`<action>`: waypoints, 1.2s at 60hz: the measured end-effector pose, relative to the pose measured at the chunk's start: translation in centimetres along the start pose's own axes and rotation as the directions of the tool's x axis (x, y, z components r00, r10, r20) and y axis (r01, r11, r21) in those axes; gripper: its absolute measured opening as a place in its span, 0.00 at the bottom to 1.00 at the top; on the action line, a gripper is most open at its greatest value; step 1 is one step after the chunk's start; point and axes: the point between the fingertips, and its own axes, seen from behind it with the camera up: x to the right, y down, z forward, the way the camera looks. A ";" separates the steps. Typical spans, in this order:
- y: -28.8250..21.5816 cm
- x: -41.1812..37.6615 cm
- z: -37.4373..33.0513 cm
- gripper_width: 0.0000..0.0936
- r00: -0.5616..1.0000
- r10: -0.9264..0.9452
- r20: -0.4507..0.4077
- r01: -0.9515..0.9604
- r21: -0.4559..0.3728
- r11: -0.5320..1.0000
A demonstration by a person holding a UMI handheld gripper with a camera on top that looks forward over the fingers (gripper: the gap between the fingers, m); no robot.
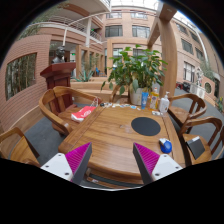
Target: Arrange mouse
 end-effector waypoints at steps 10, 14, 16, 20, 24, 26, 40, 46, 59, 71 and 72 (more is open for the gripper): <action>6.8 5.2 3.6 0.90 0.998 -0.003 -0.071 -0.004 -0.099 0.995; 9.2 8.1 4.8 0.90 0.994 0.001 -0.110 -0.015 -0.126 0.992; 10.0 9.7 5.3 0.91 0.992 0.006 -0.129 -0.023 -0.135 0.991; 11.3 13.3 6.1 0.91 0.984 0.015 -0.178 -0.042 -0.146 0.988; 11.9 17.1 7.2 0.90 0.972 0.026 -0.232 -0.061 -0.142 0.988; 11.8 18.9 7.7 0.90 0.966 0.035 -0.255 -0.070 -0.131 0.989; 10.1 27.7 13.9 0.90 0.942 0.067 -0.328 -0.096 -0.074 0.993; 10.2 29.7 17.0 0.86 0.938 0.069 -0.340 -0.107 -0.095 0.990; 10.3 31.2 21.5 0.65 0.947 0.067 -0.315 -0.112 -0.127 0.986; 10.0 31.5 22.6 0.51 0.941 0.037 -0.338 -0.083 -0.125 0.989; 10.0 31.5 22.6 0.50 0.939 0.036 -0.342 -0.083 -0.124 0.989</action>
